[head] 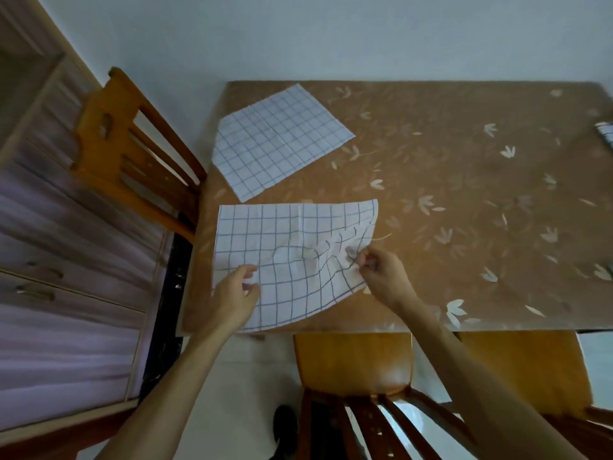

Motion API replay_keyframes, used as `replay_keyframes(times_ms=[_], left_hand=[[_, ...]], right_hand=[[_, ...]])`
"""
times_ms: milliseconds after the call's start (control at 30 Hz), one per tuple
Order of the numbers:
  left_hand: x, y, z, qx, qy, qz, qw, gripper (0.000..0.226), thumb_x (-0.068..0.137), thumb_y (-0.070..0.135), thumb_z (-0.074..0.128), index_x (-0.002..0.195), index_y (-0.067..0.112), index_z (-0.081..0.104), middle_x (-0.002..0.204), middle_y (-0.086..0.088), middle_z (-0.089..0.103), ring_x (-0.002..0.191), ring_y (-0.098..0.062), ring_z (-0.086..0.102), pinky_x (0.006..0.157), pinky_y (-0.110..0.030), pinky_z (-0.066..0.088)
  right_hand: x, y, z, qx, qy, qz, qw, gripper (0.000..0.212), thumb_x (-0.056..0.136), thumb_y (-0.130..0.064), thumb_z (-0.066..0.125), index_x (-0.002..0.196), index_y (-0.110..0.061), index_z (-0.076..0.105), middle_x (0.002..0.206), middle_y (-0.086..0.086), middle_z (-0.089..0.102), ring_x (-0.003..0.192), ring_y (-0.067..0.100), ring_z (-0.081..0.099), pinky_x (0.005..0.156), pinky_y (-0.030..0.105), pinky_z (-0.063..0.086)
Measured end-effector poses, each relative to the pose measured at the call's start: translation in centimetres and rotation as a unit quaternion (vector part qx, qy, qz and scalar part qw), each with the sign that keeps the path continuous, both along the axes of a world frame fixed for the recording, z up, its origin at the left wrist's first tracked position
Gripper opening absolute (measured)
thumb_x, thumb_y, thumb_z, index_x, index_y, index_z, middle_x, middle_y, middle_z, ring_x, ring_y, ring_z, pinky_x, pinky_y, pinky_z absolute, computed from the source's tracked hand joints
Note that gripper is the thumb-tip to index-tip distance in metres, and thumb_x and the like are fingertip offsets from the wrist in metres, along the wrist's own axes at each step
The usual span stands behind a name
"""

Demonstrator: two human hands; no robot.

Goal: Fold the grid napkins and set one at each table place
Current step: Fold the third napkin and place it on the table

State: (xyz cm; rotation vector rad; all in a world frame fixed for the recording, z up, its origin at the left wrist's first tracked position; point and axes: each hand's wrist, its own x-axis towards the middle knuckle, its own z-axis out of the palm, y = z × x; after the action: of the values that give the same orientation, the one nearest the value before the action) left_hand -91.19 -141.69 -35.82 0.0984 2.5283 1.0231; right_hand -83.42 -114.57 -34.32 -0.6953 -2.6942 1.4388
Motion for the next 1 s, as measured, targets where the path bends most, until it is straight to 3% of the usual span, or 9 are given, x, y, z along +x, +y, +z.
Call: replay_keyframes(times_ms=[67,167,233,300,433,600,700,800,1000], left_hand=[[-0.1,1.2,3.8,0.047,0.043,-0.056,0.996,0.037,0.101,0.007,0.054,0.134,0.023,0.060,0.134,0.007,0.061,0.109,-0.008,0.059,0.080,-0.011,0.049],[0.3,2.2,10.5,0.100,0.130,-0.138,0.977,0.053,0.096,-0.011,0.053,0.137,0.021,0.058,0.129,0.022,0.056,0.109,0.000,0.056,0.081,0.002,0.043],[0.0,2.1,14.3,0.117,0.204,-0.195,0.952,0.069,0.088,-0.018,0.057,0.144,0.022,0.053,0.132,0.033,0.044,0.122,0.002,0.052,0.099,-0.006,0.043],[-0.4,2.0,17.6,0.095,0.243,-0.272,0.926,0.087,0.085,-0.013,0.064,0.154,0.032,0.038,0.157,0.020,0.033,0.146,0.002,0.026,0.119,-0.016,0.029],[0.2,1.4,23.5,0.059,0.227,-0.373,0.898,0.093,0.081,0.001,0.075,0.155,0.041,0.034,0.171,0.010,-0.009,0.156,-0.008,0.003,0.116,-0.026,0.032],[2.0,0.1,27.0,0.057,0.260,-0.358,0.895,0.040,0.081,0.033,0.085,0.118,0.025,0.072,0.149,0.011,0.049,0.145,-0.002,0.028,0.113,-0.012,0.016],[1.9,-0.7,27.9,0.047,0.259,-0.321,0.910,0.047,0.088,0.050,0.073,0.096,0.004,0.070,0.103,0.000,0.071,0.092,-0.012,0.060,0.088,-0.017,0.049],[2.0,-1.4,29.3,0.039,0.242,-0.271,0.931,0.046,0.091,0.045,0.071,0.087,-0.001,0.067,0.089,-0.017,0.071,0.074,-0.016,0.063,0.060,-0.019,0.044],[3.3,-0.6,32.4,-0.030,0.272,-0.248,0.929,0.030,0.097,0.042,0.064,0.081,0.017,0.067,0.078,0.004,0.065,0.072,-0.008,0.060,0.061,-0.028,0.046]], right_hand=[[0.7,-1.4,3.5,0.006,0.048,0.034,0.998,0.024,0.087,0.013,0.052,0.074,-0.007,0.056,0.064,-0.014,0.056,0.067,-0.013,0.057,0.063,0.009,0.037],[1.7,-3.1,8.6,0.034,0.107,0.097,0.989,0.040,0.084,0.014,0.053,0.071,-0.024,0.059,0.068,-0.011,0.061,0.067,0.000,0.057,0.067,0.022,0.039],[2.3,-4.3,12.2,0.051,0.126,0.132,0.982,0.052,0.080,0.015,0.051,0.071,-0.036,0.057,0.075,-0.001,0.065,0.067,0.011,0.056,0.060,0.025,0.040],[2.9,-5.5,15.9,0.071,0.135,0.174,0.973,0.053,0.075,0.016,0.048,0.075,-0.036,0.057,0.078,0.003,0.064,0.071,0.019,0.055,0.061,0.029,0.041],[4.4,-7.3,22.3,0.111,0.166,0.247,0.948,0.053,0.075,0.016,0.049,0.083,-0.036,0.053,0.084,-0.012,0.064,0.079,0.010,0.061,0.066,0.022,0.045],[5.1,-7.5,27.1,0.149,0.222,0.230,0.936,0.053,0.078,0.017,0.050,0.083,-0.037,0.051,0.085,-0.012,0.068,0.086,-0.003,0.064,0.063,0.009,0.043],[5.1,-6.7,28.8,0.156,0.266,0.186,0.933,0.050,0.080,0.015,0.051,0.084,-0.034,0.052,0.082,-0.008,0.068,0.088,-0.003,0.064,0.065,0.007,0.044],[5.0,-5.7,29.8,0.177,0.297,0.153,0.926,0.041,0.081,0.011,0.054,0.092,-0.028,0.055,0.090,-0.013,0.070,0.087,-0.008,0.063,0.066,0.004,0.041],[5.0,-3.7,31.3,0.151,0.365,0.095,0.914,0.029,0.090,0.000,0.064,0.103,-0.026,0.064,0.097,-0.024,0.067,0.090,0.002,0.062,0.074,0.006,0.046]])
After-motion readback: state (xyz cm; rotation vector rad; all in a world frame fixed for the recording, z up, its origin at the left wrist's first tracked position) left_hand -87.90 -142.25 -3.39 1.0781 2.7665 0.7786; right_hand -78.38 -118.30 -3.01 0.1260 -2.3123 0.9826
